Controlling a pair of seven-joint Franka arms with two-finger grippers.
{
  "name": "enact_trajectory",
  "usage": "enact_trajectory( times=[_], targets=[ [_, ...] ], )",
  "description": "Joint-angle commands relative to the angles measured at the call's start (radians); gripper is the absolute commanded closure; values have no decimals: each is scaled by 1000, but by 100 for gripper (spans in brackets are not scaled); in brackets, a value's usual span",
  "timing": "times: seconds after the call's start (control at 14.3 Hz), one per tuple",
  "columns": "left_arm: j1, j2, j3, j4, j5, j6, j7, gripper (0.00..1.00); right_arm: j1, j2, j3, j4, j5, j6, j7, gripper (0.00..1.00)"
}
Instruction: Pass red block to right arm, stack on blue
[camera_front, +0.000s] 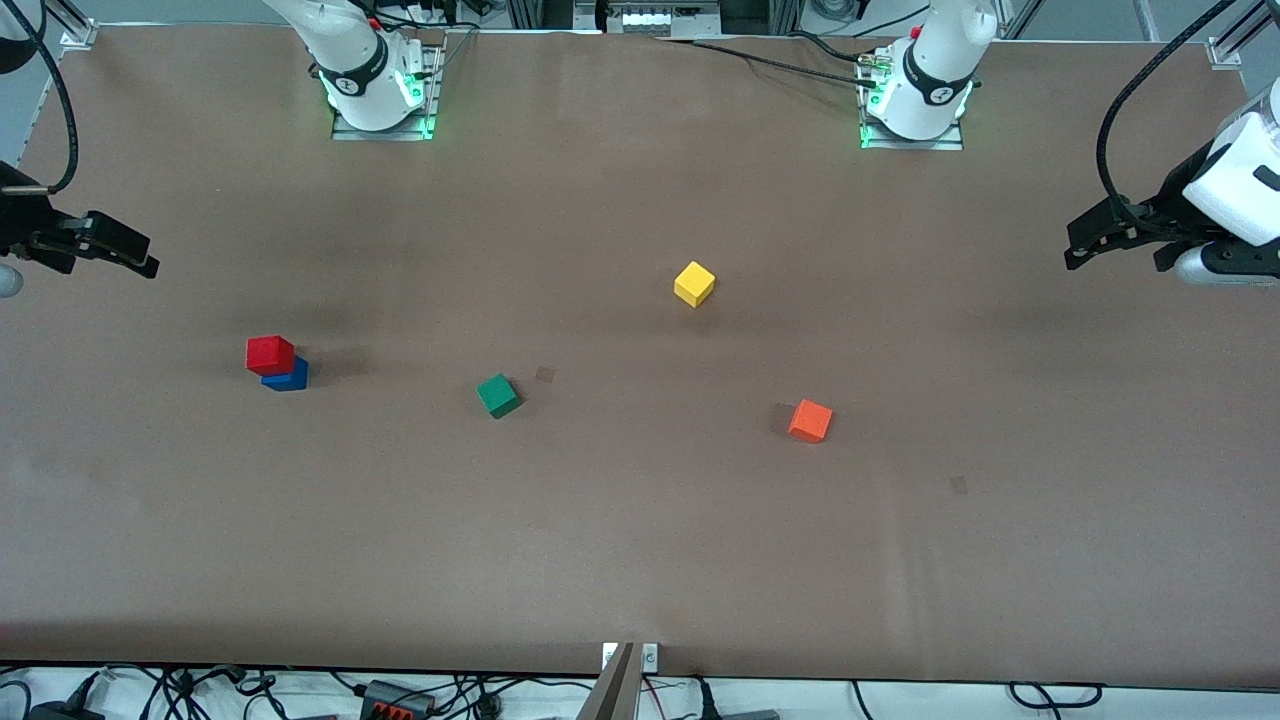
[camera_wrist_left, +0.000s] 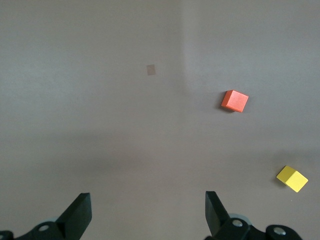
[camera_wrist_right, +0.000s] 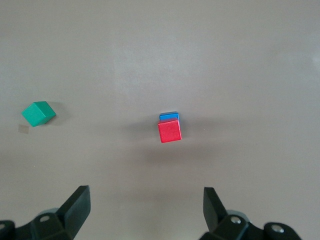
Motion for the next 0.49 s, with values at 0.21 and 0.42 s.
enact_trajectory(
  times=[0.21,0.42],
  targets=[
    [-9,13,5,31,13,-20,-1,0,-5,-23,14,-27,-19,16,2,0],
    [-9,13,5,31,13,-20,-2,0,-5,-17,14,-17,-19,21,2,0]
  ],
)
